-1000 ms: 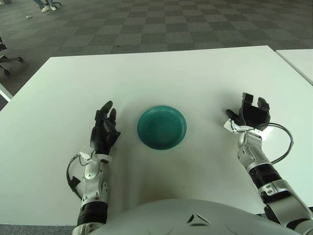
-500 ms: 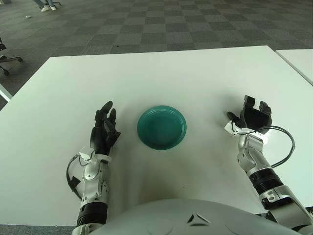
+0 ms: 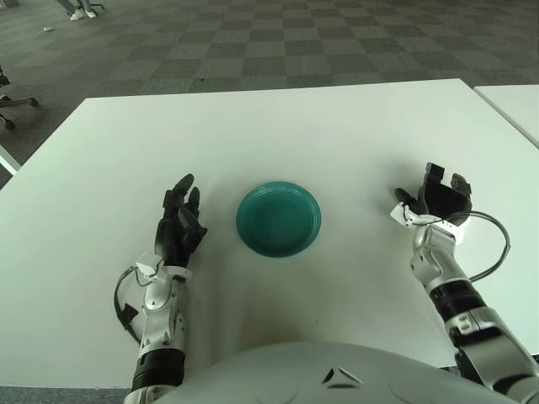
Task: Put the charger into the plate.
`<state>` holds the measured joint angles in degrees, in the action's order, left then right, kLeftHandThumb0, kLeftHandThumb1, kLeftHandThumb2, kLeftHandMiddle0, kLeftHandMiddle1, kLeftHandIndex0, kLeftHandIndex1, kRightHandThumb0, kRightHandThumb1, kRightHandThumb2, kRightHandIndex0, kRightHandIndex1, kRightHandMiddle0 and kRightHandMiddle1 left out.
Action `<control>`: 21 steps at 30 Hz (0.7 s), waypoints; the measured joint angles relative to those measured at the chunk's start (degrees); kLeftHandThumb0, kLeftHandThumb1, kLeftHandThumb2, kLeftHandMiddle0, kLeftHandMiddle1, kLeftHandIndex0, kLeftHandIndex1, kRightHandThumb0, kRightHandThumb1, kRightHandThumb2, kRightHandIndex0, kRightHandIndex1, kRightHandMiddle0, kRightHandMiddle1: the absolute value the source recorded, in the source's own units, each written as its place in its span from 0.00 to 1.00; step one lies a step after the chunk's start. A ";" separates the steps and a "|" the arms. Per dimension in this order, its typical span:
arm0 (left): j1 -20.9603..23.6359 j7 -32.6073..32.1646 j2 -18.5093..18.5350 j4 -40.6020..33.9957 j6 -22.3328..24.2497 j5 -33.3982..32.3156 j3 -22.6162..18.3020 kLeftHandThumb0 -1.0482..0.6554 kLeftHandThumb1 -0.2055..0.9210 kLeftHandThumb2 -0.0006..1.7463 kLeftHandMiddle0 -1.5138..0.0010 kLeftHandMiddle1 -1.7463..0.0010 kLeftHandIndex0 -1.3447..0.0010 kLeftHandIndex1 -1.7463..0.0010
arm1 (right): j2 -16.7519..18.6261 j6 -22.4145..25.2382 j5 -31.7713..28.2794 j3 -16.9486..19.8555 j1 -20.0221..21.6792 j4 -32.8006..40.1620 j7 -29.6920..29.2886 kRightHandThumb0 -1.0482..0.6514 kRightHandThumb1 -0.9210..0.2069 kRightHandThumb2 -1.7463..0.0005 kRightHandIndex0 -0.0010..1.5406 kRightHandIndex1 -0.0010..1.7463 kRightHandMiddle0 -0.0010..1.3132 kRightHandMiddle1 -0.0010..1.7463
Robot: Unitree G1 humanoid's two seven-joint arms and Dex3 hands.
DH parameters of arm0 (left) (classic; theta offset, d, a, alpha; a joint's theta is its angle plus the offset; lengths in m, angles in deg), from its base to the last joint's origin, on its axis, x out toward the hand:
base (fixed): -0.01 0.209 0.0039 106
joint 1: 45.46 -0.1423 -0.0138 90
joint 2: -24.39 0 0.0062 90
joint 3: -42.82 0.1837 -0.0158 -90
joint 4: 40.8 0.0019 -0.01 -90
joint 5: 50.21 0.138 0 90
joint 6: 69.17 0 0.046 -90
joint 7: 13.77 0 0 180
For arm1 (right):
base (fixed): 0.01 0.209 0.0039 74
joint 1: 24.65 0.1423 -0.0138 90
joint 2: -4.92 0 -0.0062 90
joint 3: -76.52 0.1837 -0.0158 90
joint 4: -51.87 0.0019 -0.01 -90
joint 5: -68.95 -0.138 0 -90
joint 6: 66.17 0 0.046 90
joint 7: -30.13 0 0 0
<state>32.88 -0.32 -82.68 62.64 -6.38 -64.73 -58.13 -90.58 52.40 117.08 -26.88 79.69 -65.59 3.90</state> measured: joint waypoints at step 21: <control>-2.84 -1.84 -1.01 -3.25 0.72 0.67 0.62 0.08 1.00 0.60 0.82 1.00 1.00 0.61 | -0.41 -4.91 -2.05 -1.10 3.52 -7.29 -0.75 0.03 0.00 0.55 0.17 0.01 0.00 0.31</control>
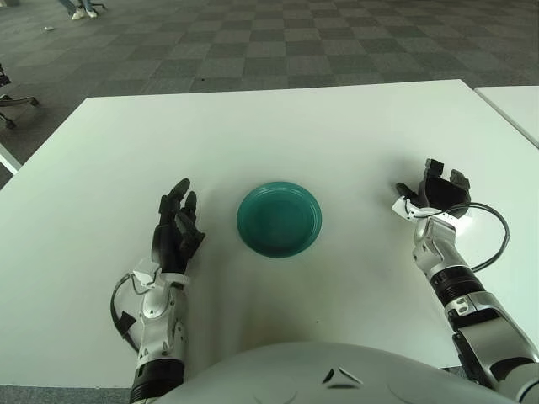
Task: Put the charger into the plate.
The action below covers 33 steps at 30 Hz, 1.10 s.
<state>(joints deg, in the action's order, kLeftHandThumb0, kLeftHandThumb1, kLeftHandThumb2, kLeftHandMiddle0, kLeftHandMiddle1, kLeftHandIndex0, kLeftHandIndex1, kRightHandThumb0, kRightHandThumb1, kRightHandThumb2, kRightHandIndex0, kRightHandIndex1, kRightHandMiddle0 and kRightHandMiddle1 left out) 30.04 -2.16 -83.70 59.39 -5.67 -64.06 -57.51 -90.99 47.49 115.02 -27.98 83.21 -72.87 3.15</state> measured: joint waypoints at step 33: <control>-1.52 -0.40 -0.28 -3.43 1.61 0.93 0.39 0.07 1.00 0.60 0.80 0.99 1.00 0.59 | 2.09 -9.99 -4.76 -0.48 10.15 -21.61 -7.43 0.00 0.00 0.59 0.17 0.00 0.00 0.31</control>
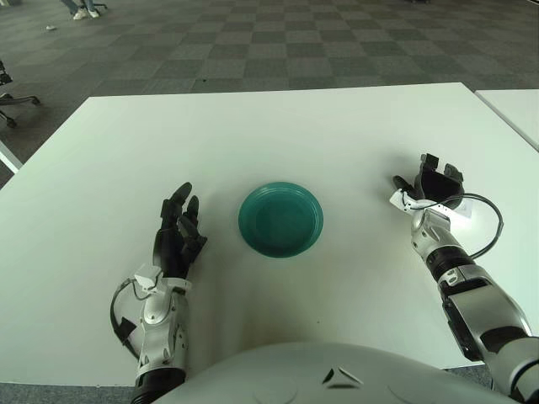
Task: Put the charger into the plate.
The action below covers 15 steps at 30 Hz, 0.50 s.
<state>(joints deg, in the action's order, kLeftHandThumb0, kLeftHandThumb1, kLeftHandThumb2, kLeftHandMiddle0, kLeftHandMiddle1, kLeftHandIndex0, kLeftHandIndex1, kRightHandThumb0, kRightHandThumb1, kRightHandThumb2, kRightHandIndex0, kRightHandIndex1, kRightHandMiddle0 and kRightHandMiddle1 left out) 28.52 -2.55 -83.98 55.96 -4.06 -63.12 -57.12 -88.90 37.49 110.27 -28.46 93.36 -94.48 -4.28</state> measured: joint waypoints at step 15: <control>0.04 0.00 0.06 -0.11 0.64 -0.05 -0.03 0.07 1.00 0.60 0.80 1.00 1.00 0.59 | 0.43 -1.37 -1.46 0.09 2.59 -4.86 0.69 0.02 0.00 0.61 0.18 0.01 0.00 0.29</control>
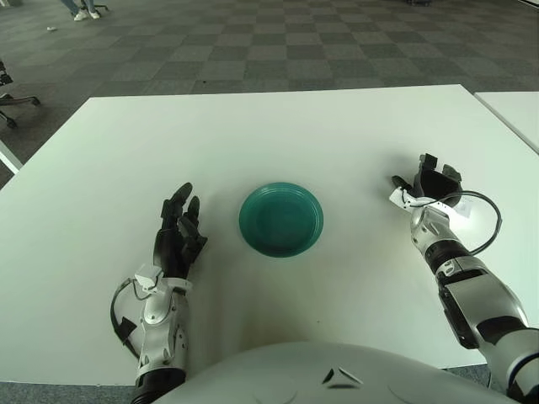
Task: Put the charger into the plate.
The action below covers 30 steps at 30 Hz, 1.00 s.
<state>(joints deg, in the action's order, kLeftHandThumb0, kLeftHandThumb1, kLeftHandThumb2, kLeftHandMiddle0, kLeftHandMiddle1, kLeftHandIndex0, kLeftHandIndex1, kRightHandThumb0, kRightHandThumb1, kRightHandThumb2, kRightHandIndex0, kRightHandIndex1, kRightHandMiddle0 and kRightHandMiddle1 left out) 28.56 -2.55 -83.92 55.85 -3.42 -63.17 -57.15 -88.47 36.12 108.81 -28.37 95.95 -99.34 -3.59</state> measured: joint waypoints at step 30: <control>0.04 0.00 0.07 -0.19 0.42 -0.03 -0.10 0.07 1.00 0.60 0.80 1.00 1.00 0.59 | -0.01 -0.12 -0.88 0.03 3.05 -3.23 4.57 0.02 0.00 0.63 0.21 0.01 0.00 0.25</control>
<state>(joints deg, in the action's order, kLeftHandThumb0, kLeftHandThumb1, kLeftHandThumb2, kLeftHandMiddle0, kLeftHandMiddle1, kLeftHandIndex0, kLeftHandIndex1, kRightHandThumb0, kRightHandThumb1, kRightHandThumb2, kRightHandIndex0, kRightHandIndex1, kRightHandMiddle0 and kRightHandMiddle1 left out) 28.60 -2.55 -83.85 55.66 -3.01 -63.21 -57.25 -88.48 36.00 107.93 -28.35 99.00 -102.57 0.98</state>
